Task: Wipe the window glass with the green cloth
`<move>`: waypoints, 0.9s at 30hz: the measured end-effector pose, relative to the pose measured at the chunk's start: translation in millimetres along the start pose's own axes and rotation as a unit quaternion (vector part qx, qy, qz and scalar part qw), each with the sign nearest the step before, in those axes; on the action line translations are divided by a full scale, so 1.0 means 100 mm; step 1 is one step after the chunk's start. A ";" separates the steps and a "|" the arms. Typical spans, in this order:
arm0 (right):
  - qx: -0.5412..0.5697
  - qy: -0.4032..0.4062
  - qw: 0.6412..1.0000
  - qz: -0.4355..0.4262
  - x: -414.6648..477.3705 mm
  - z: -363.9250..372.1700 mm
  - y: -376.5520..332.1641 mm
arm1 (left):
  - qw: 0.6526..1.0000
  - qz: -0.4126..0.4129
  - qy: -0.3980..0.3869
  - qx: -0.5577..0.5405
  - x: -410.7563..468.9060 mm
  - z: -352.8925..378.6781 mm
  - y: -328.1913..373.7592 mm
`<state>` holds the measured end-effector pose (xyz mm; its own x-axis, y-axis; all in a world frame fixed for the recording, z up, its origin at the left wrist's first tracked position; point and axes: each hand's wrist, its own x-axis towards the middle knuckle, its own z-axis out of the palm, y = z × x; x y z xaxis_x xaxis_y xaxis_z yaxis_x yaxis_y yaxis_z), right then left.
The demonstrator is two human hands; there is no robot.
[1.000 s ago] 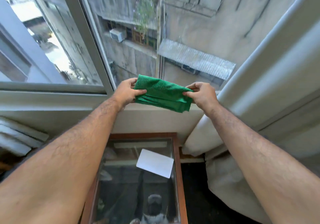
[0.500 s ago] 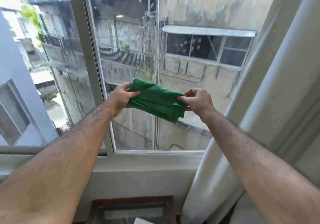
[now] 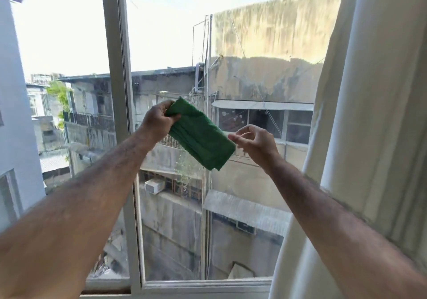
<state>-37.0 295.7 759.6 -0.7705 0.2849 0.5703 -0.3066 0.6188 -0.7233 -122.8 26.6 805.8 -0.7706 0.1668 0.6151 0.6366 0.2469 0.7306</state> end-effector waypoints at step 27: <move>-0.334 0.319 0.867 -0.188 1.47 -0.70 1.11 | 0.775 0.306 0.216 0.509 0.82 0.43 -0.42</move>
<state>-145.3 458.0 790.6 -0.1550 0.1854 0.9704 0.0867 0.9810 -0.1736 -214.1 71.3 813.0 -0.1123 0.2697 0.9564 0.3563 0.9094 -0.2146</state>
